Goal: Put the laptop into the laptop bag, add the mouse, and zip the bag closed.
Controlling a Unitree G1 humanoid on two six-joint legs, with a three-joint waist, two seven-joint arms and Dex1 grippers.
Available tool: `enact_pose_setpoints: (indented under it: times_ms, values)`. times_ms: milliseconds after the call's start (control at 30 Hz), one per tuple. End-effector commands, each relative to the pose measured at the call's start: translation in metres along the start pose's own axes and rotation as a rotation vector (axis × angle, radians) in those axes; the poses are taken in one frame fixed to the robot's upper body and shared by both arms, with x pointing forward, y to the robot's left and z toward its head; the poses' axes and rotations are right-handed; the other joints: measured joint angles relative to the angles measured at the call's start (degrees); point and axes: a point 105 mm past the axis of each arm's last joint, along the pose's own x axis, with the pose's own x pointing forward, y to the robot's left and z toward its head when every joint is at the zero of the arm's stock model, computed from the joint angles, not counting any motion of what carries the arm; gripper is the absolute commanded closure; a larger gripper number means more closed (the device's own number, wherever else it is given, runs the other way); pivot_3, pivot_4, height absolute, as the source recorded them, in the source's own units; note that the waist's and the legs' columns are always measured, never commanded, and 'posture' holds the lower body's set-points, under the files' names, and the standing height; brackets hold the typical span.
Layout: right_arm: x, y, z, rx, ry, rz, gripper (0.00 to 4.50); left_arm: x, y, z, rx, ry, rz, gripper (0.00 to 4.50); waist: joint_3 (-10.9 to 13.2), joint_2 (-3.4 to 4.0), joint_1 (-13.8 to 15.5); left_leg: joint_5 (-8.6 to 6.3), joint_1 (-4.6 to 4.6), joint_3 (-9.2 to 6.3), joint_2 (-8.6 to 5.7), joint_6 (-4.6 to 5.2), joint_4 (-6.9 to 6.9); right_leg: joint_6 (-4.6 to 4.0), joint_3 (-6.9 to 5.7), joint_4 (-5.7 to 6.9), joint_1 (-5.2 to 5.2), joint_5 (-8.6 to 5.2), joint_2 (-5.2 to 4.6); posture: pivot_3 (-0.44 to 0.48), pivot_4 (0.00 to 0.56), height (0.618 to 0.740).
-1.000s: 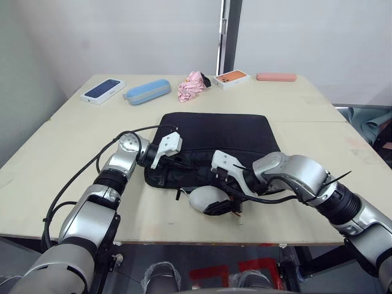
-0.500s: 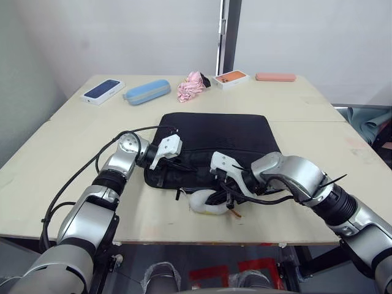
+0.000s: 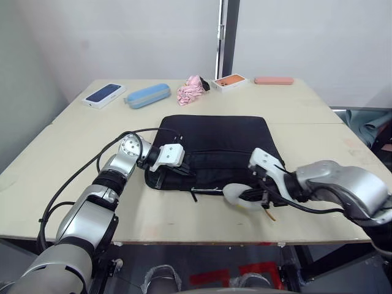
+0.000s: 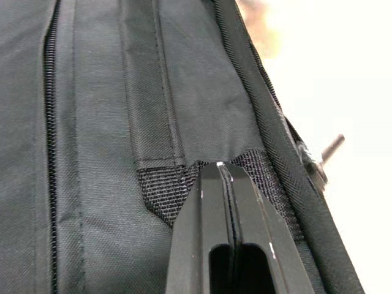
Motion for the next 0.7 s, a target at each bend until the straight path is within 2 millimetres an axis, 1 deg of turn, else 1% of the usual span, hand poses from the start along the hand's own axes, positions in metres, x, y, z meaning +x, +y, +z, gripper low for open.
enact_pose_setpoints:
  times_ms: [33,67,167,300,367,467,700]
  values:
    - [-0.026,0.000,0.000,-0.025,-0.008,-0.063,4.48,0.010,-0.037,-0.038,-0.132,0.131,-0.139,4.50,-0.09,0.00,0.07,0.00,0.01,0.01,0.00,0.00,-0.02,0.29,0.01,-0.03,0.02,-0.18,0.00,0.000,0.150,0.740]
    - [-0.033,-0.001,-0.005,-0.016,0.001,-0.078,4.48,0.010,-0.037,-0.038,-0.130,0.131,-0.140,4.50,-0.12,0.01,0.07,0.00,0.00,0.01,0.00,0.00,-0.02,0.70,0.02,-0.05,0.02,-0.42,0.01,0.000,0.150,0.740]
    - [-0.058,-0.005,-0.023,0.032,0.043,-0.136,4.48,0.010,-0.035,-0.037,-0.122,0.133,-0.142,4.50,-0.16,0.03,0.32,-0.01,0.00,0.03,-0.02,0.01,-0.03,0.70,0.07,-0.09,0.03,-0.43,0.00,0.000,0.150,0.740]
    - [-0.085,-0.016,-0.043,0.076,0.092,-0.214,4.48,0.011,-0.033,-0.036,-0.118,0.131,-0.143,4.50,-0.21,0.04,0.60,-0.02,0.00,0.07,-0.03,0.03,-0.06,0.76,0.13,-0.18,0.02,-0.46,-0.05,0.000,0.150,0.740]
    - [-0.098,-0.024,-0.051,0.103,0.110,-0.258,4.48,0.011,-0.033,-0.036,-0.115,0.133,-0.145,4.50,-0.24,0.06,0.59,-0.02,0.00,0.07,-0.03,0.04,-0.09,0.79,0.14,-0.22,0.01,-0.48,-0.06,0.000,0.150,0.740]
    - [-0.120,-0.043,-0.068,0.135,0.153,-0.344,4.48,0.011,-0.033,-0.036,-0.115,0.133,-0.146,4.50,-0.22,0.04,0.54,-0.03,-0.05,0.08,-0.06,0.05,-0.12,0.82,0.16,-0.30,-0.05,-0.50,-0.09,0.000,0.150,0.740]
    - [-0.147,-0.070,-0.085,0.145,0.207,-0.440,4.48,0.011,-0.034,-0.037,-0.124,0.129,-0.137,4.50,-0.15,-0.08,0.02,-0.04,-0.15,0.09,-0.29,0.13,-0.14,0.83,0.23,-0.42,-0.24,-0.51,-0.15,0.000,0.150,0.740]
